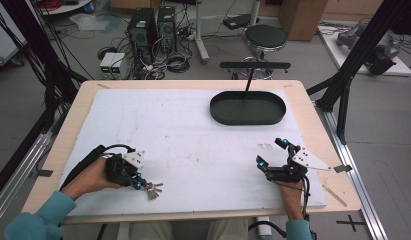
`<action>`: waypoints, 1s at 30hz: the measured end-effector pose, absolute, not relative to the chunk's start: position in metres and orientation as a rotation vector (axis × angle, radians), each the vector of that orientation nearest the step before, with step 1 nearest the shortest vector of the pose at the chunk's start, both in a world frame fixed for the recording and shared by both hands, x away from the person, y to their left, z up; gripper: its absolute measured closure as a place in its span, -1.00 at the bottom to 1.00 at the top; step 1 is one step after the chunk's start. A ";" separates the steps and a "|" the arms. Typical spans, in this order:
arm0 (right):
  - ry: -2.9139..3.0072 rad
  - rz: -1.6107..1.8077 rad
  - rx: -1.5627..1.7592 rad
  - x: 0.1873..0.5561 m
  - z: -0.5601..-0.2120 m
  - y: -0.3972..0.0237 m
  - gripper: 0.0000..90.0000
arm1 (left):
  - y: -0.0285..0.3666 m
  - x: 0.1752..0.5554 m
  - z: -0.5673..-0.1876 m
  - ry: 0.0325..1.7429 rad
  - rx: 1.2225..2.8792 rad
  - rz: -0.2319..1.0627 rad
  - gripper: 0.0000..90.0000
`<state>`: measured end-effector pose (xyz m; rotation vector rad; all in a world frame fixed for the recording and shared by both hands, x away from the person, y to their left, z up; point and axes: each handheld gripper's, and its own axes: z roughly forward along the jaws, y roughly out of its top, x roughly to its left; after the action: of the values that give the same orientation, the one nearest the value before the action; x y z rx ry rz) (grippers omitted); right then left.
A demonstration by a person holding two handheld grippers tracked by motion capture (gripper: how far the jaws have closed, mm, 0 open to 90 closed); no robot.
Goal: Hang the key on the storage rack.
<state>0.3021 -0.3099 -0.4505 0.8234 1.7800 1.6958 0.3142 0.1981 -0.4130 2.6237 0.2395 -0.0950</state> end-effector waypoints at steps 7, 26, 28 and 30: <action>1.781 1.694 0.822 0.302 -0.450 -0.310 -0.99 | 0.199 0.312 -0.413 0.271 2.597 -0.060 0.97; 1.827 1.690 0.885 0.306 -0.440 -0.310 -0.99 | 0.197 0.319 -0.380 0.354 2.271 0.034 0.97; 1.827 1.707 0.888 0.305 -0.436 -0.309 -0.99 | 0.197 0.320 -0.375 0.354 2.227 0.035 0.97; 1.822 1.712 0.879 0.306 -0.435 -0.309 -0.99 | 0.198 0.320 -0.370 0.360 2.172 0.032 0.97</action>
<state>0.3056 -0.3086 -0.4347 0.8787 1.8219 1.7119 0.3205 0.1980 -0.3701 2.1724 0.3602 0.0319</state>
